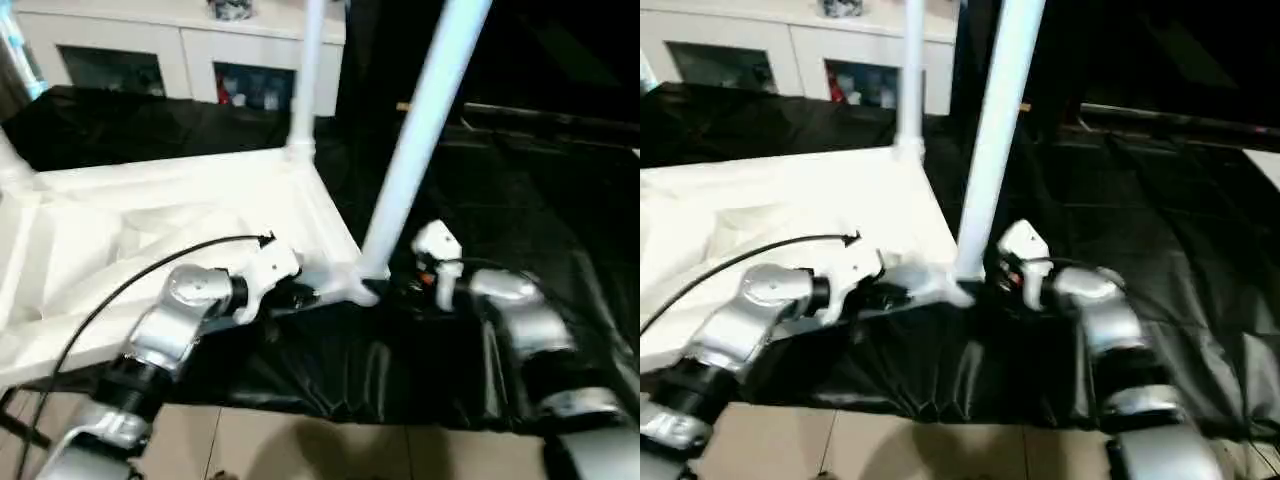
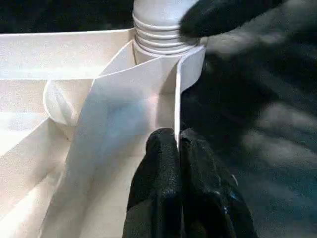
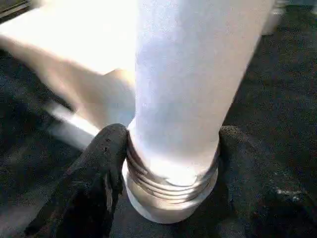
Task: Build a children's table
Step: Rotate leg to tighten
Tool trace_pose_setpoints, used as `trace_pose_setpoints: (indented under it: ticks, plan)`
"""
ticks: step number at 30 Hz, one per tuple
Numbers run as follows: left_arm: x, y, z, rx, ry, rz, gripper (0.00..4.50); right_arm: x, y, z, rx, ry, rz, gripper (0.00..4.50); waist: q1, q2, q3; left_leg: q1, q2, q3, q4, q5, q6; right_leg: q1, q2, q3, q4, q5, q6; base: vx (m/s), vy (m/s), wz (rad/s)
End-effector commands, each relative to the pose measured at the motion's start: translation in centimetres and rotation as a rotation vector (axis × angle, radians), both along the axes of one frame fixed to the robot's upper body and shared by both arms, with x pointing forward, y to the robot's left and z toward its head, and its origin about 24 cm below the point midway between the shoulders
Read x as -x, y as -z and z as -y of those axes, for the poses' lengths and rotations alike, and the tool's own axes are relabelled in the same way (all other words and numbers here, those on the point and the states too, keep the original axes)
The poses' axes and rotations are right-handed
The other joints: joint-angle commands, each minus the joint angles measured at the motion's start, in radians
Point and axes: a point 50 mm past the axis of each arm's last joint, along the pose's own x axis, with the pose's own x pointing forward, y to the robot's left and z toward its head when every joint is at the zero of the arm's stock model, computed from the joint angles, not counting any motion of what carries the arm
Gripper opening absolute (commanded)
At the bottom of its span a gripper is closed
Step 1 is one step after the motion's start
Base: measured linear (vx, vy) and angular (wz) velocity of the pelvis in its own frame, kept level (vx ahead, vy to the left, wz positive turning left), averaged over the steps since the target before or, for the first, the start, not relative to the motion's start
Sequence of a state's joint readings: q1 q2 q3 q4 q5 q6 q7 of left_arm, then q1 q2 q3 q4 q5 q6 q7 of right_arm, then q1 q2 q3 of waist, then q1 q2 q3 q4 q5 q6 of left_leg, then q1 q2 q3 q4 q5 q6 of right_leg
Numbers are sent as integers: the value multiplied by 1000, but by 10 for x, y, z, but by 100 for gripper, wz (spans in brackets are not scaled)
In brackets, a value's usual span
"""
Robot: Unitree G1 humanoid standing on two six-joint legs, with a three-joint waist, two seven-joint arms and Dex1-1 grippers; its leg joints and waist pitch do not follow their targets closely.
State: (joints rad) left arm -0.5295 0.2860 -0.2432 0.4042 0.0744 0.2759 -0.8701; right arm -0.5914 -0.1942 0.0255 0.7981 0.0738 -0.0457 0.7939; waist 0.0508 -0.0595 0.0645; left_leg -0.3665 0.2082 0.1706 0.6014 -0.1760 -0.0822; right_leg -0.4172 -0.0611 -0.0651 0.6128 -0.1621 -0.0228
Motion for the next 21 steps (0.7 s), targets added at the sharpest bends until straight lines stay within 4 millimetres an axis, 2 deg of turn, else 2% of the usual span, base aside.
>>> trace_pose_setpoints:
  ticks: [1, 2, 4, 6, 9, 10, 11, 12, 15, 16, 19, 21]
  plan:
    - [-10, -22, 30, 82, -15, 90, 0, 2, 5, -35, -49, -38, -44, 265, -2, -4, -72, 10, 21, 0, -71, -216, 14, 51, -71, 43, -81, -355, -164, 0, 0, 0]
    - [-10, -22, 30, 83, -17, 90, 0, 2, 5, -35, -50, -37, -44, 265, -1, -3, -73, 11, 20, 0, -70, -215, 15, 51, -72, 44, -81, -350, -166, 0, 0, 0]
    - [-14, -23, 45, 98, -71, 95, 0, -2, 7, -55, -91, 57, -65, 265, 0, 2, -75, 8, 19, 0, -70, -200, 19, 53, -71, 44, -77, -310, -174, 0, 0, 0]
    - [-16, -23, 54, 101, -101, 96, 0, -5, 6, -66, -102, 112, -70, 265, 0, 8, -77, 10, 19, -1, -70, -193, 15, 53, -71, 44, -75, -282, -182, 0, 0, 0]
    - [-17, -21, 66, 104, -152, 91, 0, -9, 2, -84, -127, 175, -75, 265, 0, 9, -80, 8, 18, 2, -69, -176, 21, 56, -70, 45, -69, -219, -196, 0, 0, 0]
    - [-17, -21, 66, 104, -152, 91, 0, -9, 2, -84, -127, 175, -75, 265, 0, 7, -81, 7, 17, 3, -68, -167, 25, 58, -68, 44, -69, -201, -197, 0, 0, 0]
    - [-18, -20, 67, 99, -154, 94, 0, -9, -1, -87, -137, 154, -61, 300, 2, 6, -82, 6, 18, 3, -68, -158, 32, 60, -69, 44, -67, -182, -201, 0, 0, 0]
    - [-18, -20, 67, 98, -154, 94, 0, -9, -1, -88, -138, 153, -60, 321, 2, 6, -82, 6, 18, 3, -68, -158, 32, 60, -69, 44, -67, -182, -201, 0, 0, 0]
    - [-16, -20, 59, 91, -135, 102, 0, -10, -4, -80, -136, 129, -39, 338, 4, 6, -78, 7, 19, 3, -70, -171, 45, 59, -70, 44, -69, -191, -202, 0, 0, 0]
    - [-16, -20, 57, 90, -131, 104, 0, -10, -4, -78, -127, 125, -34, 345, 0, -3, -77, 4, 18, 3, -71, -185, 44, 61, -70, 42, -72, -222, -194, 0, 0, 0]
    - [-13, -19, 47, 89, -89, 97, 0, -12, -8, -60, -99, 85, -9, 378, -6, -3, -75, 1, 18, 0, -71, -196, 45, 63, -72, 41, -76, -275, -173, 0, 0, 0]
    - [-11, -18, 42, 87, -59, 91, 0, -13, -11, -50, -81, 51, 3, 383, -9, 0, -76, 3, 18, 1, -69, -191, 49, 60, -72, 43, -76, -268, -180, 0, 0, 0]
